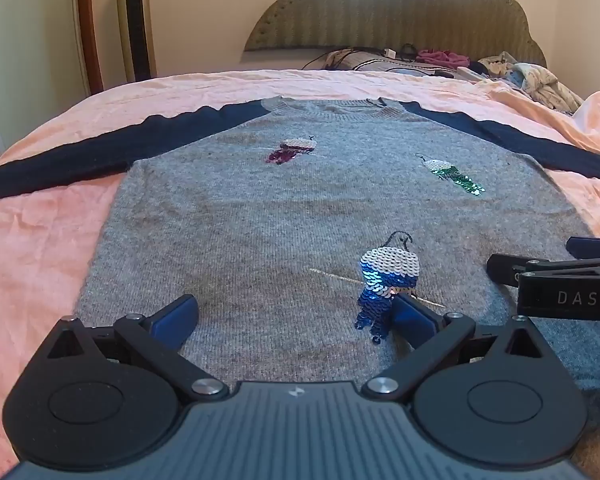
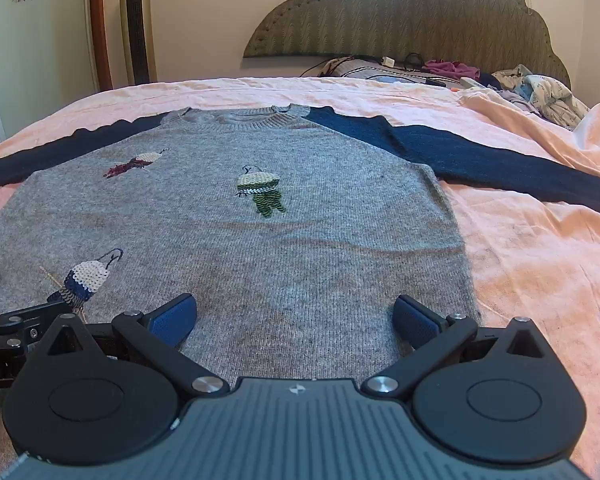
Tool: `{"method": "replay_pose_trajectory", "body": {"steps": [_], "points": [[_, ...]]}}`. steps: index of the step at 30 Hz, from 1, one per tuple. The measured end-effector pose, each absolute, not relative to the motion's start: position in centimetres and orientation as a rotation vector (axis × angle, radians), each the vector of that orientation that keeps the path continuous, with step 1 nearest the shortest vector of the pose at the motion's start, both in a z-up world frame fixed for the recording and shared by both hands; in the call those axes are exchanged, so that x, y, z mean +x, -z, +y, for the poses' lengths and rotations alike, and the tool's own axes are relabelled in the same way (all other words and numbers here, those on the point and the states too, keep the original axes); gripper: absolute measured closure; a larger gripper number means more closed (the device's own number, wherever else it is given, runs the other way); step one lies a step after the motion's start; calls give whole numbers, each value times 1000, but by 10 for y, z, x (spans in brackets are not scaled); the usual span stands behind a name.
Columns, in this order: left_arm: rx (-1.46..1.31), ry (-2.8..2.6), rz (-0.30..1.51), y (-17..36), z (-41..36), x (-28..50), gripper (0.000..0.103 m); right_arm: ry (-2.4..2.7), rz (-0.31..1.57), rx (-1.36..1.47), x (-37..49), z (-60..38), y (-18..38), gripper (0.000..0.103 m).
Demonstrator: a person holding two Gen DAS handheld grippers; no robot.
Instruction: Fold small clothes
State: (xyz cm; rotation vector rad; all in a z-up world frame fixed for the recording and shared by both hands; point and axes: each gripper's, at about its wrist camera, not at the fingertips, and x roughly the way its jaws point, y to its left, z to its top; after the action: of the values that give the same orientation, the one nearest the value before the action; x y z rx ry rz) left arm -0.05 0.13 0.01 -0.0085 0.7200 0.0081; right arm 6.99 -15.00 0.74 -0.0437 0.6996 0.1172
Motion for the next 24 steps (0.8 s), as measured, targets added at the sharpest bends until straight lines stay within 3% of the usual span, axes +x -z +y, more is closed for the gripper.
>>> {"method": "replay_pose_trajectory", "body": {"steps": [24], "points": [[-11, -35, 733, -1, -1, 4, 0, -118, 699, -43, 70, -150, -7, 0]]}}
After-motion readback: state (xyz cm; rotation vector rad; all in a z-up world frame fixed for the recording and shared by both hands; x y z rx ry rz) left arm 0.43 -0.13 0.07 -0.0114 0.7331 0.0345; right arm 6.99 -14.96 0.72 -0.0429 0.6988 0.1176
